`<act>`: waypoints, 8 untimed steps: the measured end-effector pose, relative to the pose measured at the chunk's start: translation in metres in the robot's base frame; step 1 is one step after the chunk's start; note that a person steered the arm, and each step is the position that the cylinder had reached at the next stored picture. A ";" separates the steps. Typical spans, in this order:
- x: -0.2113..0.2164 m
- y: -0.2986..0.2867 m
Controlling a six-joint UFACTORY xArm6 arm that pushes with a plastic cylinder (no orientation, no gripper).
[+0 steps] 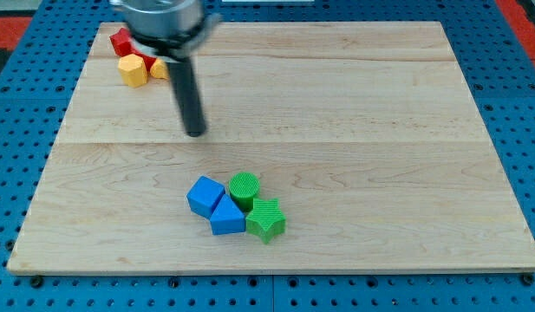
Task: Move your arm towards bottom right
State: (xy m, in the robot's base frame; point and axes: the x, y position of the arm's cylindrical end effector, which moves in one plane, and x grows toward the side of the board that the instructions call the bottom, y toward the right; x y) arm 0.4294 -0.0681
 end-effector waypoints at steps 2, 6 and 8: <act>0.001 0.070; 0.020 0.157; 0.121 0.201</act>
State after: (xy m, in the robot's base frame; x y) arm 0.5508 0.1329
